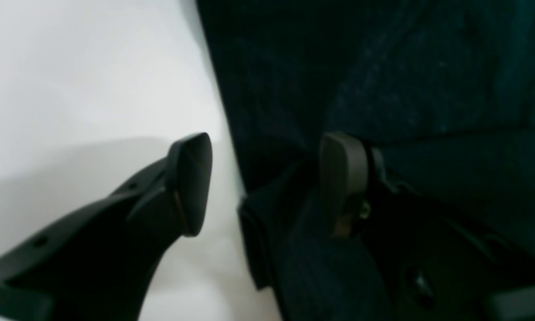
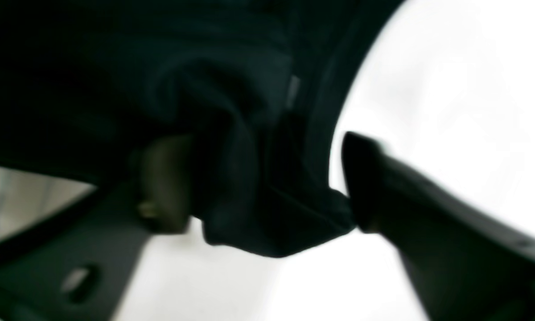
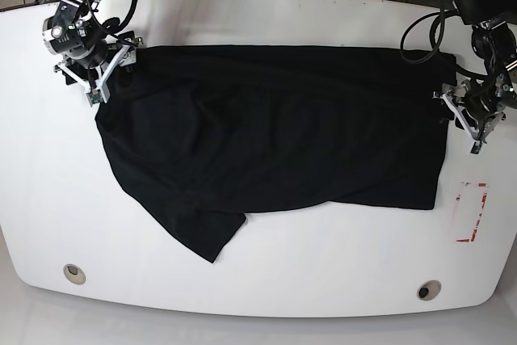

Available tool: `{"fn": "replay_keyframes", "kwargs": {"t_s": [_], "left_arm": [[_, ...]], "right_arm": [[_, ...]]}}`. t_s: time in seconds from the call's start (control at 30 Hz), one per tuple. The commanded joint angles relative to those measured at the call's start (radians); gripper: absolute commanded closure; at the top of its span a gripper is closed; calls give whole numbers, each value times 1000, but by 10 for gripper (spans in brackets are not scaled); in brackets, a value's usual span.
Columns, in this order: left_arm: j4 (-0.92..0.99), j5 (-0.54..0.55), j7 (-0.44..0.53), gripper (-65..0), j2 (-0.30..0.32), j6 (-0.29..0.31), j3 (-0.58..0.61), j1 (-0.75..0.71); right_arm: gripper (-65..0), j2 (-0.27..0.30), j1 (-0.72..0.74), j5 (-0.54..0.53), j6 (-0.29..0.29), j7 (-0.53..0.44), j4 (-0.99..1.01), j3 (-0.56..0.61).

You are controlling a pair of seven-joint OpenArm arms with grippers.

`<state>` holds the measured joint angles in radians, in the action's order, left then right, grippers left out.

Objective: Fold the T-shirt properly
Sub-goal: 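Open the right gripper and release the shirt edge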

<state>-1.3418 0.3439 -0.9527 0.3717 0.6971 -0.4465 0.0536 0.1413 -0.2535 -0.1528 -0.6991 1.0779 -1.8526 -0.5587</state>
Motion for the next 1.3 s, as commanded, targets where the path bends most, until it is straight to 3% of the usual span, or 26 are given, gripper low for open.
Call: {"fn": "replay_keyframes", "kwargs": {"t_s": [0.0, 0.4, 0.63, 0.87, 1.07, 1.27], "left_arm": [[-67, 19, 4, -346, 22, 1, -10, 28], [-345, 65, -101, -346, -6, 1, -88, 36], [-454, 116, -102, -346, -27, 1, -79, -73], [-448, 97, -98, -346, -63, 1, -53, -125], [-402, 40, -96, -346, -66, 1, -53, -134], [-377, 36, -96, -344, -61, 1, -58, -133]], "right_arm": [[-583, 4, 9, -15, 1, -15, -72, -4], [-547, -2, 46, -18, 1, -15, -172, -4], [-547, -53, 119, -9, 1, -15, -161, -2], [-547, -59, 174, -20, 1, -11, -146, 4], [-552, -125, 211, -20, 1, -6, -143, 9], [-550, -162, 221, -17, 1, -2, -98, 124]]}}
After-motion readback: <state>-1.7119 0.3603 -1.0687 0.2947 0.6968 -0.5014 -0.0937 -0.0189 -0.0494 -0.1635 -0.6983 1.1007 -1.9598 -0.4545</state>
